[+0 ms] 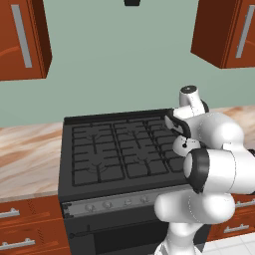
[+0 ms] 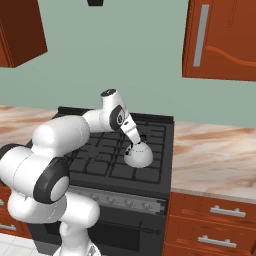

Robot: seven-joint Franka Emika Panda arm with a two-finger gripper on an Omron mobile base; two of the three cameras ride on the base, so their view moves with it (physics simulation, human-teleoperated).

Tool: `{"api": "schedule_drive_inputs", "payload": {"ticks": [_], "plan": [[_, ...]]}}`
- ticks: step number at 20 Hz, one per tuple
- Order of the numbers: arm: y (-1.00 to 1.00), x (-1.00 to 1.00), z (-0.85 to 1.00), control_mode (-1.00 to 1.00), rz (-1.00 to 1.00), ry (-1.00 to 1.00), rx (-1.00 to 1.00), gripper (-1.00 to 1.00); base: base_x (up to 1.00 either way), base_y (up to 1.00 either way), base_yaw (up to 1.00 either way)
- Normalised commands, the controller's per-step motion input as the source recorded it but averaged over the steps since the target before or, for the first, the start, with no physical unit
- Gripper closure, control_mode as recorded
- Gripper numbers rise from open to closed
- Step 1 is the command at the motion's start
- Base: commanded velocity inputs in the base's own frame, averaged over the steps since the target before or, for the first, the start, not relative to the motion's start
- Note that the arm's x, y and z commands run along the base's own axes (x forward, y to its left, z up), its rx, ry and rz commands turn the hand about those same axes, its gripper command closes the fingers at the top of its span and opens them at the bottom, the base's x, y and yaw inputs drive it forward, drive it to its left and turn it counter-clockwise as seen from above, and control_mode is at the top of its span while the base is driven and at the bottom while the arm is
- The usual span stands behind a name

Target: The kettle is done boiling. Turn off the stove, then wait for 300 timesteps before moving the kettle to the dining table.

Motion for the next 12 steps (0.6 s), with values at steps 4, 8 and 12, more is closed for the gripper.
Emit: {"api": "schedule_drive_inputs", "payload": {"ticks": [4,8,12], "plan": [[-0.07,0.11,-0.13,-1.00,0.00,0.01,0.00,-1.00,0.00,0.00,0.00],[-0.06,0.13,-0.11,-1.00,0.00,0.01,0.00,-1.00,0.00,0.00,0.00],[-0.05,0.17,-0.13,-1.00,0.00,0.03,0.00,-1.00,0.00,0.00,0.00]]}}
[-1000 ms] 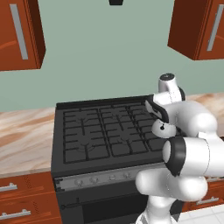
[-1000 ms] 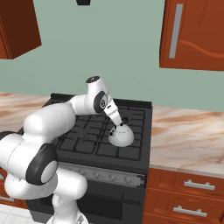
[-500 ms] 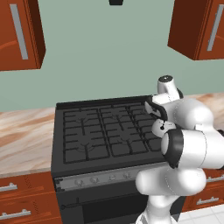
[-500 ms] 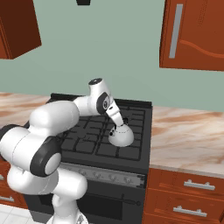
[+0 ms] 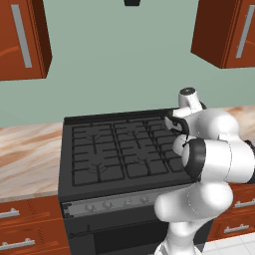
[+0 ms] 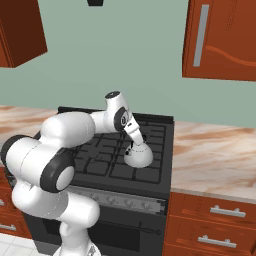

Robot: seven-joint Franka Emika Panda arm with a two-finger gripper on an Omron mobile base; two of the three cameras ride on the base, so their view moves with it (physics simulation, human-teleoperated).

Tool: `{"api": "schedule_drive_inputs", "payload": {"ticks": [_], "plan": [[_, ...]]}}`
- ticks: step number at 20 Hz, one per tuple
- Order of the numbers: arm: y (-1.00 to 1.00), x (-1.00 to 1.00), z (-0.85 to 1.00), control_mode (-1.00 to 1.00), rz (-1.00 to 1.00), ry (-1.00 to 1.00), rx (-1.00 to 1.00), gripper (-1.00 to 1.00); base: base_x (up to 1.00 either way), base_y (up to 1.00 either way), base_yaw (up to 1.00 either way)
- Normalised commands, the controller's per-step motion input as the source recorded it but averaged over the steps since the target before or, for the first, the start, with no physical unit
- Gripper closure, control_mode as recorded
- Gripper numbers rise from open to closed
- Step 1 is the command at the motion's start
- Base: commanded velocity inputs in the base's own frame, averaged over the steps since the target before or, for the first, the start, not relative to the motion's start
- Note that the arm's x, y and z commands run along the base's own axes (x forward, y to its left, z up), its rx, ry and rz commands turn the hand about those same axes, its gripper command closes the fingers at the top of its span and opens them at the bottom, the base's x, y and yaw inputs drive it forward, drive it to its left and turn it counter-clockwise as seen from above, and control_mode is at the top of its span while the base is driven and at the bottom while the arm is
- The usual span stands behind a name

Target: The kettle is done boiling. Turn off the stove, then wait for 300 timesteps before moving the kettle to the dining table.

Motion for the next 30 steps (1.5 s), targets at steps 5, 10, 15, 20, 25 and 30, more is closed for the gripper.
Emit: {"api": "schedule_drive_inputs", "payload": {"ticks": [5,10,15,20,25,30], "plan": [[-0.01,0.19,-0.12,-1.00,0.00,0.04,0.00,-1.00,0.00,0.00,0.00],[-0.02,0.08,-0.02,-1.00,0.00,0.00,0.03,-1.00,0.00,0.00,0.00],[-0.02,0.03,-0.03,-1.00,0.00,0.00,0.04,-1.00,0.00,0.00,0.00],[0.00,0.02,-0.09,-1.00,0.00,0.00,0.02,-1.00,0.00,0.00,0.00],[0.00,0.10,-0.11,-1.00,0.00,0.03,0.02,1.00,0.00,0.00,0.00],[0.00,0.02,-0.05,-1.00,0.00,0.03,0.00,1.00,0.00,0.00,0.00]]}}
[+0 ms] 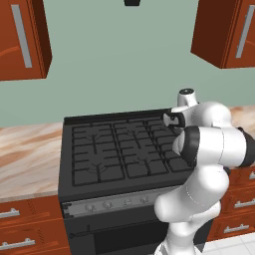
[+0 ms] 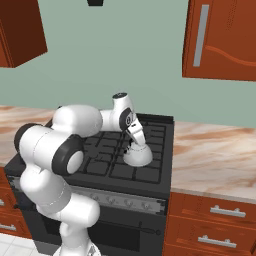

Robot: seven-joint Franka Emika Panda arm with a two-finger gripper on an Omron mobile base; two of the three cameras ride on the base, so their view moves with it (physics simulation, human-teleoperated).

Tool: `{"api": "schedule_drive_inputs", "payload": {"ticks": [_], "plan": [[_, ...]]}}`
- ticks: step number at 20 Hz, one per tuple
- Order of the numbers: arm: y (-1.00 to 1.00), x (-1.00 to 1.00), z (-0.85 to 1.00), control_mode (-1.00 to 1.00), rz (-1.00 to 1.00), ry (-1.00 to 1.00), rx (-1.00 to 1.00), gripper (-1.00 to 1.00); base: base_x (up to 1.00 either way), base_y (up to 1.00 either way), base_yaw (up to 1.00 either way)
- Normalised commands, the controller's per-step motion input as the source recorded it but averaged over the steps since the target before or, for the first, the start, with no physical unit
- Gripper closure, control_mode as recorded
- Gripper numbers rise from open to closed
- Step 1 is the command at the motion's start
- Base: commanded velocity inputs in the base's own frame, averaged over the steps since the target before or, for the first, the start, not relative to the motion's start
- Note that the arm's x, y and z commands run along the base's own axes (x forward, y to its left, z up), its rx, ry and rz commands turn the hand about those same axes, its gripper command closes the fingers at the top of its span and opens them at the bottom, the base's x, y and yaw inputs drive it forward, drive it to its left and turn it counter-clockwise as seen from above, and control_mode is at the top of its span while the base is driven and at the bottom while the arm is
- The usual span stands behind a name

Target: The kettle is done boiling. Turn off the stove, then wait for 300 timesteps before moving the kettle to the dining table.

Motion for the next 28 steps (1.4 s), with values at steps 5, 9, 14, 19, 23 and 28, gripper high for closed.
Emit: {"api": "schedule_drive_inputs", "payload": {"ticks": [5,9,14,19,23,28], "plan": [[0.00,-0.03,-0.03,-1.00,0.00,0.01,0.00,1.00,0.00,0.00,0.00],[-0.05,-0.16,0.19,-1.00,-0.01,-0.04,0.00,1.00,0.00,0.00,0.00],[-0.09,-0.27,0.36,-1.00,-0.02,-0.04,0.00,1.00,0.00,0.00,0.00],[-0.05,-0.23,0.40,-1.00,-0.02,-0.03,0.00,1.00,0.00,0.00,0.00],[-0.08,-0.24,0.37,-1.00,-0.03,0.00,0.00,1.00,0.00,0.00,0.00],[-0.02,-0.33,0.40,-1.00,-0.04,0.00,0.00,1.00,0.00,0.00,0.00]]}}
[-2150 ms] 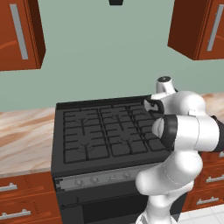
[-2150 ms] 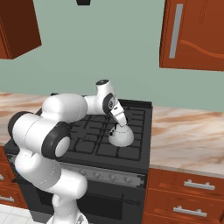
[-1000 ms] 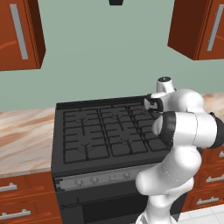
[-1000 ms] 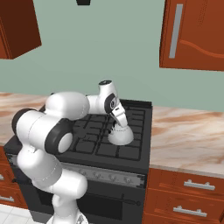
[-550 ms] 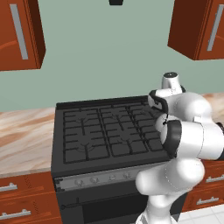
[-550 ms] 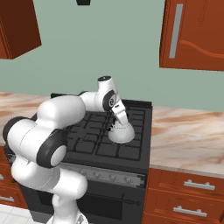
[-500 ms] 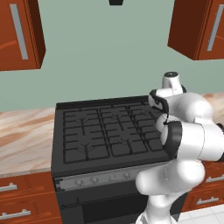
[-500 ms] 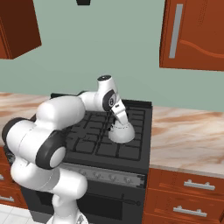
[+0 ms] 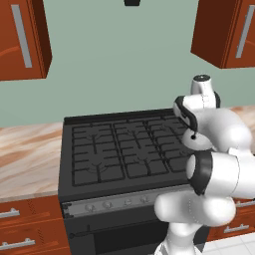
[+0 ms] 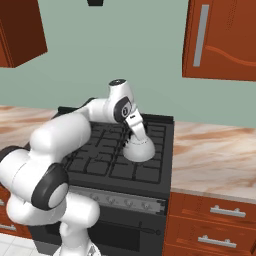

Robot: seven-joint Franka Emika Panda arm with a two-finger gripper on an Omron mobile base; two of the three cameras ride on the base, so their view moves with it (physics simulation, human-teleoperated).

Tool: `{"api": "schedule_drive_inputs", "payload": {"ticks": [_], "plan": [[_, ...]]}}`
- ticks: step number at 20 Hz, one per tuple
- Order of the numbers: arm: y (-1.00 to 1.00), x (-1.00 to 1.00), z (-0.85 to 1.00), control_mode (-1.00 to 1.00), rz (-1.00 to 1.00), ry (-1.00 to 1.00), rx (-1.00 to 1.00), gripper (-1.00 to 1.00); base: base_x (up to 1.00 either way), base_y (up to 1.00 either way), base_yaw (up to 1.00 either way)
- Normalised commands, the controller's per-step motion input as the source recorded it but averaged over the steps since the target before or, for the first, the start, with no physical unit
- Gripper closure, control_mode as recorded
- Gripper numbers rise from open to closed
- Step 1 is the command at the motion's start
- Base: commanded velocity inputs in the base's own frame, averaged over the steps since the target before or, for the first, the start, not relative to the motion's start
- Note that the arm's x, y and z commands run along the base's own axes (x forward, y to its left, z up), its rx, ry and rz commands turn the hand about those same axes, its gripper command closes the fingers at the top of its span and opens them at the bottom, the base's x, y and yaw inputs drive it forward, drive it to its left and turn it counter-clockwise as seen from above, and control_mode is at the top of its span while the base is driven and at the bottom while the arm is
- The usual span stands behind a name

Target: The kettle is done boiling. Turn off the stove, then wait for 300 timesteps before moving the kettle to the dining table.

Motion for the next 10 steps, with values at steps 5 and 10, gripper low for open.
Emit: {"api": "schedule_drive_inputs", "payload": {"ticks": [5,10], "plan": [[0.00,-0.30,0.37,-1.00,-0.04,0.00,0.00,1.00,0.00,0.00,0.00],[-0.01,-0.42,0.31,-1.00,-0.05,-0.03,0.00,1.00,0.00,0.00,0.00]]}}
